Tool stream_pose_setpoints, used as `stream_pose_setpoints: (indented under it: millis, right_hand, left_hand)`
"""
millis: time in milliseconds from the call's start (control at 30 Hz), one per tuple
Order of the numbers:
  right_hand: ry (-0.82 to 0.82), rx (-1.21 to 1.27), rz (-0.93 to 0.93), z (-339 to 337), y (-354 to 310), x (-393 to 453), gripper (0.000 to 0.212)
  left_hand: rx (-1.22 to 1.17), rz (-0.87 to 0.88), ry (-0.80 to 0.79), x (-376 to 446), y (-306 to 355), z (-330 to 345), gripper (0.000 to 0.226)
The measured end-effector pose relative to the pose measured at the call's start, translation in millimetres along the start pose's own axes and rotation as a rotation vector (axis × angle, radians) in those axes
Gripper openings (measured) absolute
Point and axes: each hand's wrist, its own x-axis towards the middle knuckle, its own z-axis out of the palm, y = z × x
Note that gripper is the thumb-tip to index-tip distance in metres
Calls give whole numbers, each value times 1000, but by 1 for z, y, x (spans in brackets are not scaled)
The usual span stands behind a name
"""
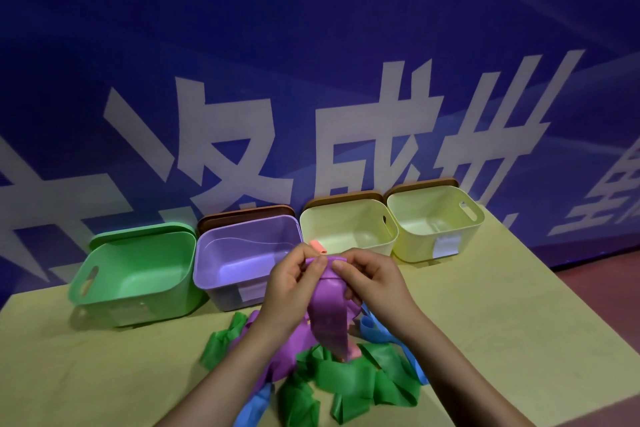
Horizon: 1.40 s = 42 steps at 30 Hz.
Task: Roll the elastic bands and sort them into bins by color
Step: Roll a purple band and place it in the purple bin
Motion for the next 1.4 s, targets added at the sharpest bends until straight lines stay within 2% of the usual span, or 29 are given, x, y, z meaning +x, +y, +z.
stream_pose_setpoints:
  millis: [100,233,367,467,633,733,933,1100,1200,1333,1400]
  right_hand:
    - [9,67,9,3,3,-2,15]
    - [38,70,14,6,3,-6,13]
    - [94,79,22,5,3,-7,14]
    - [125,84,27,5,4,-8,13]
    - [133,52,14,7,6,-8,11]
    - [117,48,11,9,6,-6,12]
    - [57,119,14,10,4,-1,15]
    - [-30,97,22,6,3,2,11]
    - [-16,94,15,6,3,1,6]
    - [58,55,-18,9,5,2,8]
    - [84,31,-44,11,6,3,12]
  left_hand:
    - [4,5,14,-1,0,-1,17]
    - [-56,-92,46,-4,-5,-3,12]
    - [-298,-282,43,-5,-5,-5,33]
    - [-296,-261,4,-4,-7,-6,35]
    - [-248,-224,-39,-4,-7,-8,21]
    - [-186,-195,-31,-3,-7,-10,4]
    - [-76,-137,-10,0,-5,-12,15]
    - [-95,-172,-4,5,-11,-15,12]
    - [-181,-228,-35,4,-11,-15,5]
    - [-257,-382,-89,1,-13,-14,34]
    - [-208,-418,-90,-1,-16,-13,34]
